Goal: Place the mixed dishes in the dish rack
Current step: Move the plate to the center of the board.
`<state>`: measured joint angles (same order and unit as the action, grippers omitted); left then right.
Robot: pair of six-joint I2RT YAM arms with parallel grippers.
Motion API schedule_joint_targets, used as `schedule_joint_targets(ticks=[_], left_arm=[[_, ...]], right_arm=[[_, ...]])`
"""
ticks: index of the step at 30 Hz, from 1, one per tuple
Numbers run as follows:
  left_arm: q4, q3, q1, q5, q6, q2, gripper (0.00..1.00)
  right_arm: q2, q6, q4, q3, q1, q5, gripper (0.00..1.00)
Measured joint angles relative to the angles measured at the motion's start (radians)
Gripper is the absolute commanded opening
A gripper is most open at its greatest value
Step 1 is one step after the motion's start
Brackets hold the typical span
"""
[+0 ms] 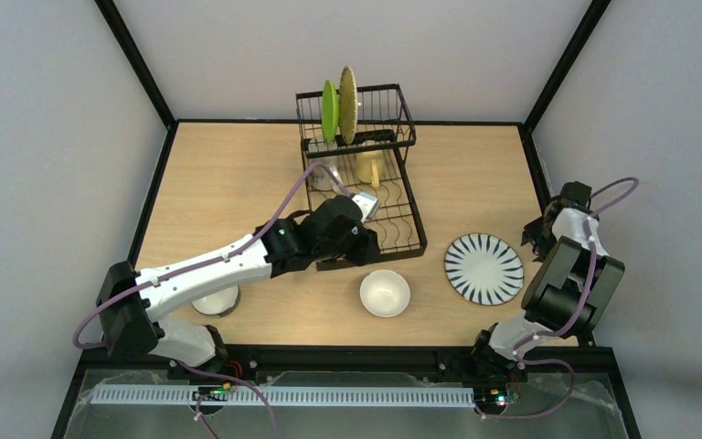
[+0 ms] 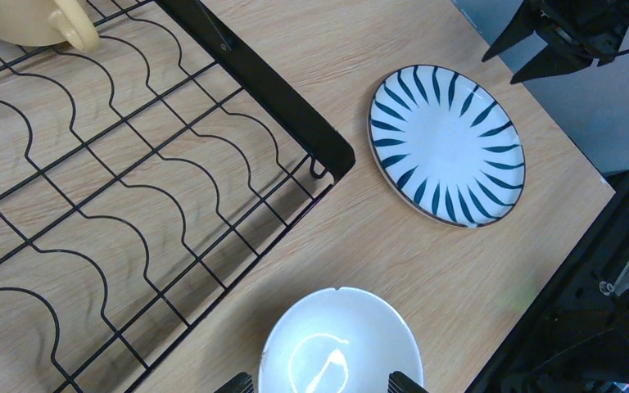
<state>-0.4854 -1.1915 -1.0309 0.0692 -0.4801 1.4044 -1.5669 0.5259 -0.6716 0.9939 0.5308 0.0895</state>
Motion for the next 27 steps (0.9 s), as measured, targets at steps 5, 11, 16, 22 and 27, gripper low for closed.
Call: schedule_joint_targets(ticks=[5,11,16,22,27], left_arm=[[0.002,0.0,0.0,-0.015,0.009,0.0,0.94],[0.025,0.034,0.0,-0.028,0.01,0.0,0.94],[0.037,0.061,0.0,-0.039,0.01,0.0,0.94],[0.043,0.065,0.0,-0.053,0.012,0.0,0.94],[0.046,0.071,0.0,-0.06,0.013,-0.003,0.94]], right_arm=[[0.002,0.005,0.013,0.026,0.0,-0.111,1.0],[0.012,-0.028,0.061,0.034,0.0,-0.173,1.0],[0.016,-0.033,0.07,0.017,0.0,-0.167,1.0],[0.084,-0.032,0.053,-0.02,0.0,-0.156,0.96],[0.167,-0.037,0.04,-0.082,-0.011,-0.157,0.86]])
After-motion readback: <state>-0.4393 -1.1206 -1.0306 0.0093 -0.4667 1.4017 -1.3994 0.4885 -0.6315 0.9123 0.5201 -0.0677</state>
